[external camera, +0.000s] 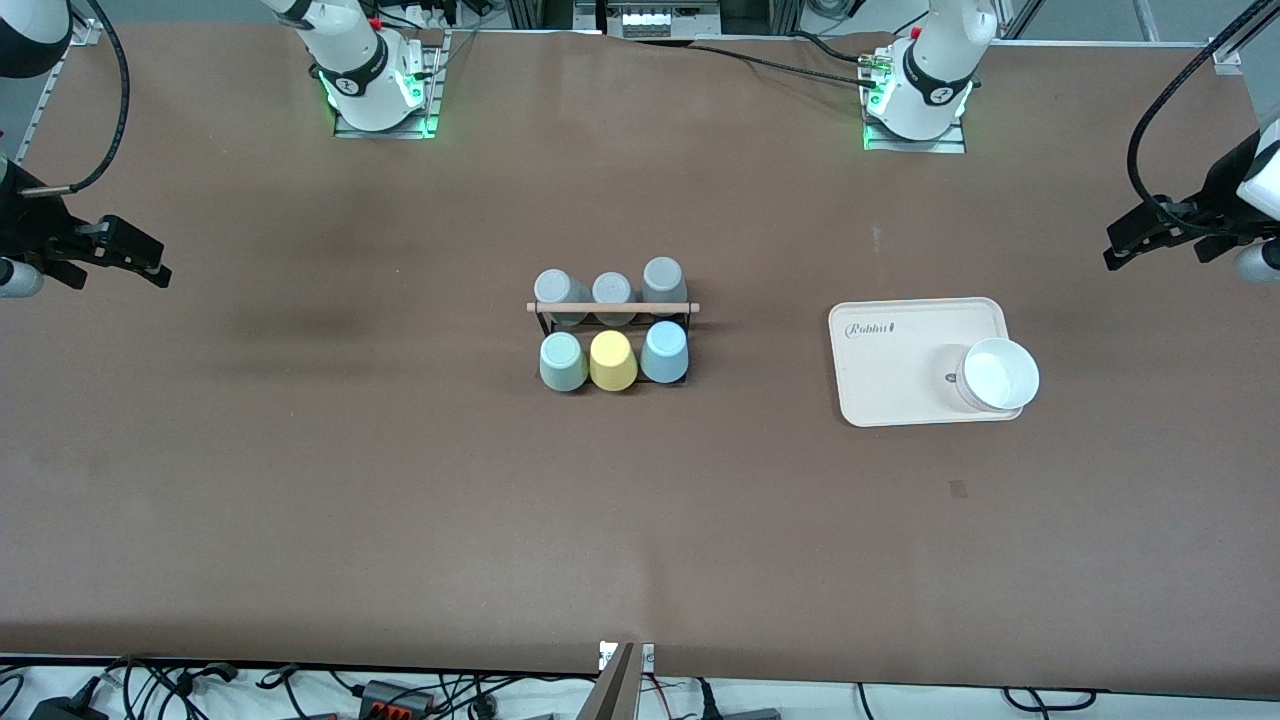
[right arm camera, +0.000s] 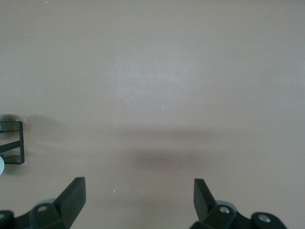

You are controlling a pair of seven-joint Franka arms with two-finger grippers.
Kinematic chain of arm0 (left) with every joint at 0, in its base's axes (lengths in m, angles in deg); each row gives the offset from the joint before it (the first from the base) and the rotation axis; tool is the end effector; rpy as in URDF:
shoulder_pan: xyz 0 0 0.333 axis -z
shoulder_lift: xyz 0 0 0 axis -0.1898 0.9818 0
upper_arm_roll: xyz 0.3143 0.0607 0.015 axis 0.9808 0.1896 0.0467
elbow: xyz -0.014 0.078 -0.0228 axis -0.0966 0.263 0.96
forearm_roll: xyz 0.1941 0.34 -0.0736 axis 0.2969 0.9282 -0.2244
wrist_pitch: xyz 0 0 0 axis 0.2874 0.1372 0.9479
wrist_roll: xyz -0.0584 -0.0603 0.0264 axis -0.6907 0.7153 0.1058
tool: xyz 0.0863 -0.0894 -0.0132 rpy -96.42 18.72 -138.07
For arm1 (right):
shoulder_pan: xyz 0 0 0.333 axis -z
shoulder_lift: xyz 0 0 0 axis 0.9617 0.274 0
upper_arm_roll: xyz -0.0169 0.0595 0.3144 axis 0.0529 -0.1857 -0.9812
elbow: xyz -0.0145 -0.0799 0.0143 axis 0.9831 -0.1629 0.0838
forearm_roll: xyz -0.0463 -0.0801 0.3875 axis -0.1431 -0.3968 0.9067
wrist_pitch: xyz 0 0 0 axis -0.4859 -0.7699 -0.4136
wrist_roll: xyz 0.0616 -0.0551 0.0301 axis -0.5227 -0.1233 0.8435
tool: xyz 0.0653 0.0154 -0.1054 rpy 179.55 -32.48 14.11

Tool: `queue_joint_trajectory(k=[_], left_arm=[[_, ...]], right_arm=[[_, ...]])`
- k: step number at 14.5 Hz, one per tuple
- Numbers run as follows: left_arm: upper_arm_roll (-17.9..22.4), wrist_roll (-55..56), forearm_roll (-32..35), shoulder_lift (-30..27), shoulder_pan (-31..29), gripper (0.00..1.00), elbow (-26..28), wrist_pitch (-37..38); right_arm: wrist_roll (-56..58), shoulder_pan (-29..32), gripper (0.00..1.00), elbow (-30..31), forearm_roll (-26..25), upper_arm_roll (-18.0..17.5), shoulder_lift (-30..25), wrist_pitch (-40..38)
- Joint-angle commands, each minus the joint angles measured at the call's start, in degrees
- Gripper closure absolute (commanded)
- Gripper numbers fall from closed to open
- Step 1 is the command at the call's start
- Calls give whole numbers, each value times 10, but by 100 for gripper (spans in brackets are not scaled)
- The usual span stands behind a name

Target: Hang scattered cups on rack with three cups

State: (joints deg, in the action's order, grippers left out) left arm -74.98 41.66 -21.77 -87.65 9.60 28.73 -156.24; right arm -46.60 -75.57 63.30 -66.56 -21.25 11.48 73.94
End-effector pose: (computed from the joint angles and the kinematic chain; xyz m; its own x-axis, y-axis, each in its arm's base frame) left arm 0.5617 0.0062 0.6044 0.9953 0.0959 0.0165 0.0963 -0.9950 -0.0257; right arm 0.5757 -0.0290 0.5588 0.9983 0.0234 0.0537 0.0238 -0.9997 -0.0070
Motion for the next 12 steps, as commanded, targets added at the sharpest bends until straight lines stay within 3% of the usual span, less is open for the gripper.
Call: queue_joint_trajectory(k=[1, 12], left_arm=[[-2, -1, -5, -2, -3, 0, -2, 6], [-2, -1, -5, -2, -3, 0, -2, 6]], right_arm=[[-10, 2, 0, -7, 1, -4, 1, -12], [-13, 16, 0, -11, 1, -11, -9, -18]])
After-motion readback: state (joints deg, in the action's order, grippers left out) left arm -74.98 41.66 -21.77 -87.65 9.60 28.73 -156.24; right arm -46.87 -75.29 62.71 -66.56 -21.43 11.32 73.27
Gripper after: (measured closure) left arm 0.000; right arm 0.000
